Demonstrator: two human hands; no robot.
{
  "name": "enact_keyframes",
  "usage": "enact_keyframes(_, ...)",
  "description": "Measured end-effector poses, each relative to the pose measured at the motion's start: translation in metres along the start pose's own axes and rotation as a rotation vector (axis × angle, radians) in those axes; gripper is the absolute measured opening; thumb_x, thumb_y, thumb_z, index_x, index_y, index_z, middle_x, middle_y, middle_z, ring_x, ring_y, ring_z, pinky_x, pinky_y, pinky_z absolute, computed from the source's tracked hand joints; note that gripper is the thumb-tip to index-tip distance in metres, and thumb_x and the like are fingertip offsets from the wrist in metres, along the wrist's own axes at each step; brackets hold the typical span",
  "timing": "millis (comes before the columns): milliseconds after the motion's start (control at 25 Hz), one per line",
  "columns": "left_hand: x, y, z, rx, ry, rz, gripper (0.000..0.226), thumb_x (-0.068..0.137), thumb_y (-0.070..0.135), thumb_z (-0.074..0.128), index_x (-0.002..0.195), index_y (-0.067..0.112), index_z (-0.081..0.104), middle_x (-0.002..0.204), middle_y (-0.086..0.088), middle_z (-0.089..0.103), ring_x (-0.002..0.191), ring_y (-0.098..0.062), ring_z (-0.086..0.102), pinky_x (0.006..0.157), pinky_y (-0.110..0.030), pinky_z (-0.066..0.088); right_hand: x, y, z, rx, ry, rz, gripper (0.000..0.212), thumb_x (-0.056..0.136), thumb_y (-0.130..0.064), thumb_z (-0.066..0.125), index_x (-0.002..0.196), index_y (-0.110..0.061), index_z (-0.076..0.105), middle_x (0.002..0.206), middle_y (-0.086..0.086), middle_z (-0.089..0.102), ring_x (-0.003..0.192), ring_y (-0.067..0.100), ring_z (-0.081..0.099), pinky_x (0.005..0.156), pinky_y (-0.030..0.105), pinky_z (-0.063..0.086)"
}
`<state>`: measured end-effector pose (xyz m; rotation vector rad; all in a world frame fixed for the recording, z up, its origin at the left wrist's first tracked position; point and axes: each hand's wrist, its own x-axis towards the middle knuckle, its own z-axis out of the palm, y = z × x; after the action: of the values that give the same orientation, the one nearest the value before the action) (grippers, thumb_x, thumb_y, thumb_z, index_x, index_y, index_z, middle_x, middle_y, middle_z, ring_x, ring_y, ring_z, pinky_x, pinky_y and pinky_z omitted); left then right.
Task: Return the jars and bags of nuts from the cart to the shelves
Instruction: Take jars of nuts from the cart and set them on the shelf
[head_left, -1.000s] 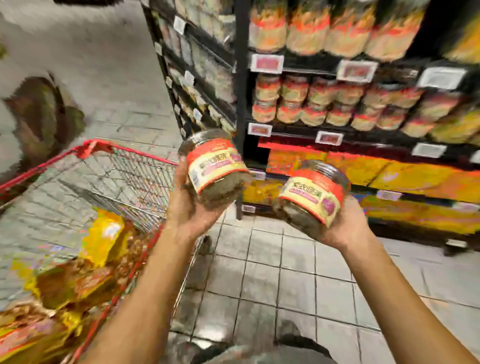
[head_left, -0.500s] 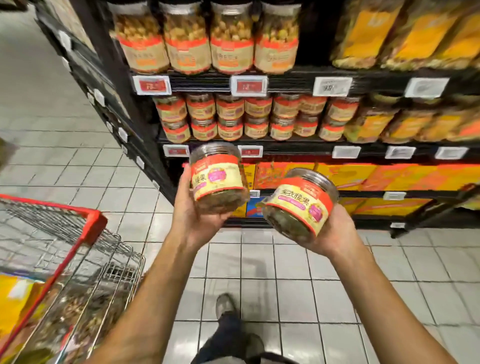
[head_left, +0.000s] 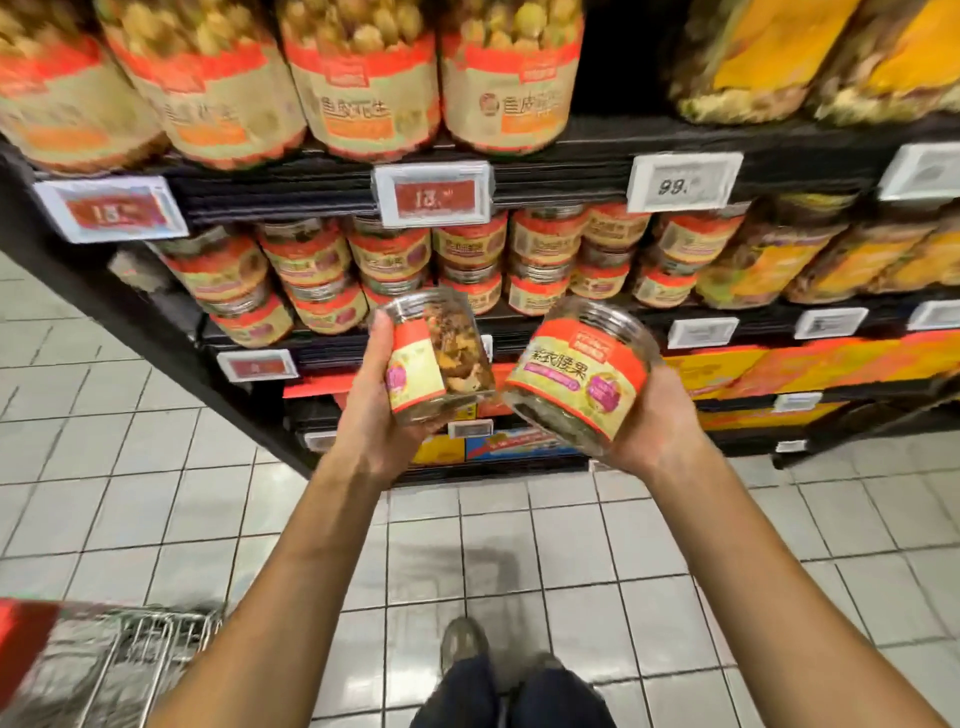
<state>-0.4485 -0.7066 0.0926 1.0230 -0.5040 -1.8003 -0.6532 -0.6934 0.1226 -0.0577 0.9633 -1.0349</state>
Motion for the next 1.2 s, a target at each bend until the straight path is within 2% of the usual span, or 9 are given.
enact_keyframes(200,0.057,-0.019,0.003,0.029,0.002,0.202,0.046,0.069,0.053,0.057,0.099,0.022,0.072,0.096,0.000,0.074,0.089,-0.016,0.070,0.079,-0.036,0.058,0.056,-0.024,-0.017,-0.014,0.042,0.021,0.060,0.095,-0.053,0.026,0.103,-0.009,0.066,0.085,0.020,0.073,0.070,0.035,0.071,0.061,0.056,0.054)
enact_keyframes(400,0.094,-0.038,0.020,0.135,0.249,0.486,0.044,0.071,0.048,0.063,0.102,0.017,0.065,0.104,-0.004,0.071,0.100,-0.021,0.066,0.091,-0.037,0.052,0.094,-0.038,-0.031,-0.096,0.063,0.037,0.059,0.093,-0.055,0.030,0.121,-0.014,0.062,0.109,0.018,0.069,0.100,0.035,0.064,0.087,0.051,0.049)
enact_keyframes(560,0.116,-0.055,0.028,0.246,0.392,0.788,0.040,0.065,0.046,0.067,0.096,0.023,0.056,0.078,0.019,0.069,0.071,0.002,0.064,0.056,-0.015,0.050,0.113,-0.037,-0.040,-0.117,0.049,0.069,0.060,0.092,-0.058,0.030,0.118,-0.016,0.064,0.107,0.017,0.070,0.099,0.035,0.065,0.083,0.049,0.050)
enact_keyframes(640,0.124,-0.062,0.027,0.356,0.442,0.886,0.041,0.066,0.049,0.065,0.098,0.028,0.052,0.077,0.022,0.065,0.065,0.006,0.059,0.049,-0.012,0.045,0.119,-0.037,-0.047,-0.119,0.040,0.068,0.061,0.092,-0.060,0.029,0.115,-0.016,0.066,0.101,0.017,0.072,0.093,0.034,0.067,0.079,0.048,0.051)
enact_keyframes(720,0.134,-0.068,0.021,0.458,0.486,0.952,0.050,0.068,0.051,0.064,0.108,0.027,0.050,0.092,0.021,0.062,0.081,0.004,0.061,0.069,-0.015,0.049,0.123,-0.038,-0.058,-0.140,0.030,0.076,0.059,0.091,-0.061,0.031,0.105,-0.017,0.069,0.092,0.016,0.074,0.081,0.034,0.070,0.071,0.050,0.055)
enact_keyframes(800,0.144,-0.070,0.016,0.573,0.537,0.975,0.072,0.067,0.054,0.065,0.120,0.009,0.048,0.105,0.007,0.060,0.096,-0.005,0.060,0.088,-0.025,0.049,0.125,-0.037,-0.068,-0.146,0.028,0.078,0.056,0.092,-0.059,0.033,0.100,-0.017,0.070,0.087,0.015,0.074,0.075,0.034,0.071,0.064,0.054,0.054)
enact_keyframes(1040,0.163,-0.060,0.016,0.781,0.496,0.866,0.083,0.067,0.055,0.068,0.129,0.010,0.035,0.115,0.007,0.054,0.110,-0.006,0.057,0.093,-0.036,0.050,0.130,-0.039,-0.084,-0.143,0.059,0.058,0.055,0.093,-0.057,0.032,0.097,-0.019,0.071,0.090,0.014,0.074,0.079,0.034,0.071,0.071,0.052,0.055)
enact_keyframes(1120,0.160,-0.060,0.013,0.815,0.467,0.858,0.083,0.068,0.055,0.069,0.131,0.010,0.037,0.118,0.011,0.054,0.110,0.006,0.054,0.097,-0.022,0.045,0.129,-0.038,-0.084,-0.147,0.066,0.068,0.056,0.092,-0.058,0.031,0.100,-0.018,0.070,0.090,0.014,0.074,0.079,0.035,0.071,0.072,0.050,0.055)
enact_keyframes(1200,0.148,-0.064,0.011,0.802,0.489,0.893,0.086,0.072,0.050,0.069,0.137,0.007,0.034,0.130,0.003,0.051,0.121,0.001,0.048,0.104,-0.021,0.039,0.129,-0.038,-0.083,-0.147,0.076,0.073,0.056,0.093,-0.058,0.030,0.103,-0.018,0.069,0.091,0.015,0.074,0.080,0.035,0.071,0.072,0.047,0.055)
